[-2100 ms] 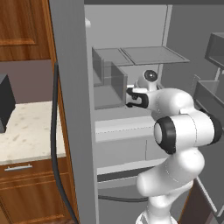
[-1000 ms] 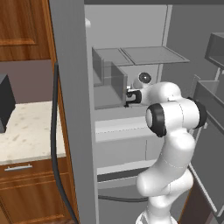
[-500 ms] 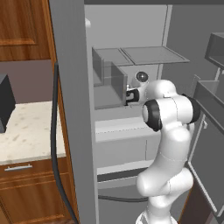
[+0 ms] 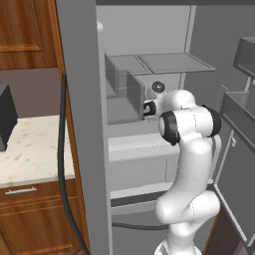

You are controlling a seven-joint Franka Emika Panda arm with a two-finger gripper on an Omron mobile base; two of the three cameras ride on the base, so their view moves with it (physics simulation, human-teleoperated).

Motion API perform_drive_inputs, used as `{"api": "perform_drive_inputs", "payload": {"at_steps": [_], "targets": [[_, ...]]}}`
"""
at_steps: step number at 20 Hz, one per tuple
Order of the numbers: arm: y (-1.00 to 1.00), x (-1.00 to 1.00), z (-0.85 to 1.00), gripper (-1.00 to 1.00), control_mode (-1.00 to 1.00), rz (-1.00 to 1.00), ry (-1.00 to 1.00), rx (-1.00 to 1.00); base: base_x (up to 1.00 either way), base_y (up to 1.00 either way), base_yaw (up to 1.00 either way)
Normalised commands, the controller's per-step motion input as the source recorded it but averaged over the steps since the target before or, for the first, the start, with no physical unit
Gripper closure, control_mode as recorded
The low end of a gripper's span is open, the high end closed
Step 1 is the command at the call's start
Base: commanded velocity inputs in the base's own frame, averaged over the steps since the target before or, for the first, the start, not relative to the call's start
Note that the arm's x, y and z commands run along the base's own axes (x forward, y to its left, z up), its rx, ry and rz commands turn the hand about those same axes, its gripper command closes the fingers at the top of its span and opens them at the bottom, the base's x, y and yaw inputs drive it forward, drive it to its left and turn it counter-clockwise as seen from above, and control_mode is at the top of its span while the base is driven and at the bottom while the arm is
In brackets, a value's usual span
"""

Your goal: Pick the cheese from the fridge and the cheese grater from the cabinet and place them next to the salad bowl.

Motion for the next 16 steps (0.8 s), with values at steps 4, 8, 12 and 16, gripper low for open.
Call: {"api": "perform_drive_inputs", "payload": {"at_steps": [4,8,12,16], "targets": [[0.00,0.26,-0.07,-1.00,-1.00,-0.01,0.00,0.00,0.00,0.00,0.00],[0.00,0.29,-0.12,-1.00,-1.00,0.00,0.00,0.00,0.00,0.00,0.00],[0.00,0.33,-0.12,-1.00,-1.00,0.00,0.00,0.00,0.00,0.00,0.00],[0.00,0.28,-0.11,-1.00,-1.00,0.00,0.00,0.02,0.00,0.00,0.00]]}}
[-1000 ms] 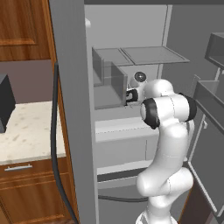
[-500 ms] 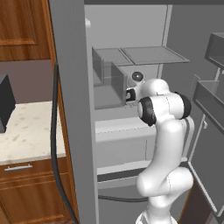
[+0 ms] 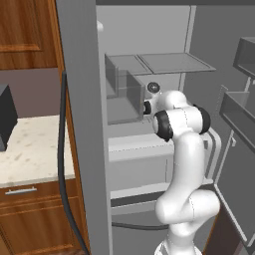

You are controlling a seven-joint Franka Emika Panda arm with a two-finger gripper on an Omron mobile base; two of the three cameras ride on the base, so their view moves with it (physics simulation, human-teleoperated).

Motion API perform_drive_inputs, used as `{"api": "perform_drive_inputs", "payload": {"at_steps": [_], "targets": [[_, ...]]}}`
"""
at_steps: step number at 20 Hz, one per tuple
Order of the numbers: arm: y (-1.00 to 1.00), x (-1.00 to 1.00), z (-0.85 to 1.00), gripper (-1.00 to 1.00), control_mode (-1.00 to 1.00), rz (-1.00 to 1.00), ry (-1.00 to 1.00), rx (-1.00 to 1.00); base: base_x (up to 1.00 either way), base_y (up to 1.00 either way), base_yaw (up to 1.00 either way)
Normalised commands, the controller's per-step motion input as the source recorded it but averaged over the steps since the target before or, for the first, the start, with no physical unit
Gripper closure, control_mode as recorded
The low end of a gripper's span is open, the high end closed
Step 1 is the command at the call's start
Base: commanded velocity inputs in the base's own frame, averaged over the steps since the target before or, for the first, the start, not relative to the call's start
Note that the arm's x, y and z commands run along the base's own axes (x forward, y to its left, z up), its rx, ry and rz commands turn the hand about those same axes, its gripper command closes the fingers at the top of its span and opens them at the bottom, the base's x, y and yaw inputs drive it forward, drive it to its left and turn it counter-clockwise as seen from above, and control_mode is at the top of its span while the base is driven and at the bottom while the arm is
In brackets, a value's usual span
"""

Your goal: Pick the cheese from the fridge and the cheese grater from the cabinet and place them next to the salad bowl.

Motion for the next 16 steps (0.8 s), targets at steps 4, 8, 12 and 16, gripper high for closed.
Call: {"api": "perform_drive_inputs", "payload": {"at_steps": [4,8,12,16], "targets": [[0.00,0.26,-0.07,-1.00,-1.00,0.00,0.00,0.03,0.00,0.00,0.00],[0.00,0.23,-0.06,-1.00,-1.00,0.00,0.02,0.02,0.00,0.00,0.00],[0.00,0.20,-0.13,-1.00,-1.00,0.00,0.05,0.00,0.00,0.00,0.00],[0.00,0.18,-0.18,-1.00,-1.00,0.00,0.03,0.00,0.00,0.00,0.00]]}}
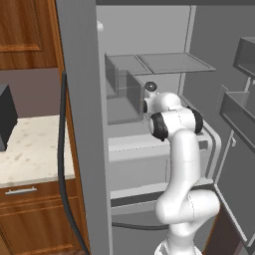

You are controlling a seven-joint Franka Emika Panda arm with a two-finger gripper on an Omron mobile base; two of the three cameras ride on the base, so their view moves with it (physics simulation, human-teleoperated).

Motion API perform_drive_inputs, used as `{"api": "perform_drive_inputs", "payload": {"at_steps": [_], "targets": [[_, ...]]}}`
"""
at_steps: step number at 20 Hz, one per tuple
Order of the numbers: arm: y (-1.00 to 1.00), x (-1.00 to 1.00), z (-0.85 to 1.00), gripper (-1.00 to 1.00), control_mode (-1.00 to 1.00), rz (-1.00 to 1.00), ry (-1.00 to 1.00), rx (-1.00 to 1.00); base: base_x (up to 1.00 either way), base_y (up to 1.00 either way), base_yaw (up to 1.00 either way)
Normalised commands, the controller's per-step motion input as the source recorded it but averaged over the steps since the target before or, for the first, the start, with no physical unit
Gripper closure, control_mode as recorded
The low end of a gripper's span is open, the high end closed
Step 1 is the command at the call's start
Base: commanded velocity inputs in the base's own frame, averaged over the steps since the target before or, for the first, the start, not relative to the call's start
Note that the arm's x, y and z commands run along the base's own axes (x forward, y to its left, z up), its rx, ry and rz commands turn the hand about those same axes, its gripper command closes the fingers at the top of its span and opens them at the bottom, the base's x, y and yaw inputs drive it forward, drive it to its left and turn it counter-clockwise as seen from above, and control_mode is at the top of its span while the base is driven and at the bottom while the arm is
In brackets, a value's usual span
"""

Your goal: Pick the cheese from the fridge and the cheese grater from the cabinet and place them next to the salad bowl.

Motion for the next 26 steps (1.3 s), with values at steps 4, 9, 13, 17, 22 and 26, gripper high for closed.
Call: {"api": "perform_drive_inputs", "payload": {"at_steps": [4,9,13,17,22,26], "targets": [[0.00,0.18,-0.15,-1.00,-1.00,0.00,0.00,0.00,0.00,0.00,0.00],[-0.01,0.12,-0.21,-1.00,-1.00,0.00,0.00,0.00,0.00,0.00,0.00],[-0.03,0.00,-0.29,1.00,-1.00,0.00,0.00,0.00,0.00,0.00,0.00],[-0.10,0.00,-0.30,1.00,-1.00,0.00,0.01,0.03,0.00,0.00,0.00],[-0.05,0.00,-0.26,1.00,-1.00,0.00,0.01,0.03,0.00,0.00,0.00],[0.00,-0.16,-0.14,1.00,-1.00,0.00,0.05,0.05,0.00,0.00,0.00]]}}
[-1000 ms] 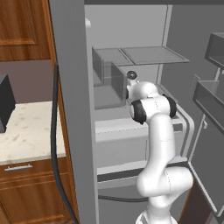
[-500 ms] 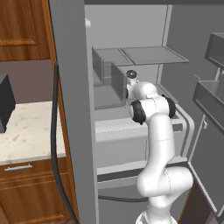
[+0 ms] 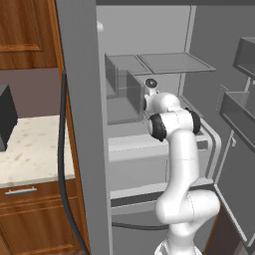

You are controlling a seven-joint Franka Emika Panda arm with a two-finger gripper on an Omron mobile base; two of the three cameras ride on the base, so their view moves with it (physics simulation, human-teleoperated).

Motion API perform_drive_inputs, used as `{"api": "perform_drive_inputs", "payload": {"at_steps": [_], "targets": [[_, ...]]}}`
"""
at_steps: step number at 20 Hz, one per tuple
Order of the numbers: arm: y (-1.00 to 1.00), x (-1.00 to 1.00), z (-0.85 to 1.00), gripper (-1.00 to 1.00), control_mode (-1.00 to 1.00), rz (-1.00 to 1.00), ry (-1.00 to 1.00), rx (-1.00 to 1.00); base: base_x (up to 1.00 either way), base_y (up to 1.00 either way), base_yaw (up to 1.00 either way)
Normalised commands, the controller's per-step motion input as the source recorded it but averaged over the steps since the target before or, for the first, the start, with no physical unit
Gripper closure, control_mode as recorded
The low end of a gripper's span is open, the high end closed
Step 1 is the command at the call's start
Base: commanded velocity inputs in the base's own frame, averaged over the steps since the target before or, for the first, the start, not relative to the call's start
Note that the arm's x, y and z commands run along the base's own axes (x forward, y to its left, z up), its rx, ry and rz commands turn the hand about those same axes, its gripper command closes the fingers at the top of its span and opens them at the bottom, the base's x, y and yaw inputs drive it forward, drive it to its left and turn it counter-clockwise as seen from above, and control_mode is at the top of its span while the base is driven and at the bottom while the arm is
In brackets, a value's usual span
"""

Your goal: Pick the cheese from the fridge and the cheese grater from the cabinet and place them next to the salad bowl.

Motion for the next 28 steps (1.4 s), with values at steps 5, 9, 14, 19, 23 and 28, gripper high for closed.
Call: {"api": "perform_drive_inputs", "payload": {"at_steps": [5,9,14,19,23,28], "targets": [[0.00,-0.39,-0.11,1.00,-1.00,0.00,0.03,0.06,0.00,0.00,0.00],[0.00,-0.49,-0.14,1.00,-1.00,0.00,0.00,0.06,0.00,0.00,0.00],[0.00,-0.50,-0.15,1.00,-1.00,0.00,0.00,0.06,0.00,0.00,0.00],[-0.01,-0.47,0.04,1.00,-1.00,0.00,0.01,0.06,0.00,0.00,0.00],[0.00,-0.55,0.20,1.00,-1.00,0.00,0.00,0.01,0.00,0.00,0.00],[0.04,-0.53,0.21,1.00,-1.00,0.00,0.00,0.00,0.00,0.00,0.00]]}}
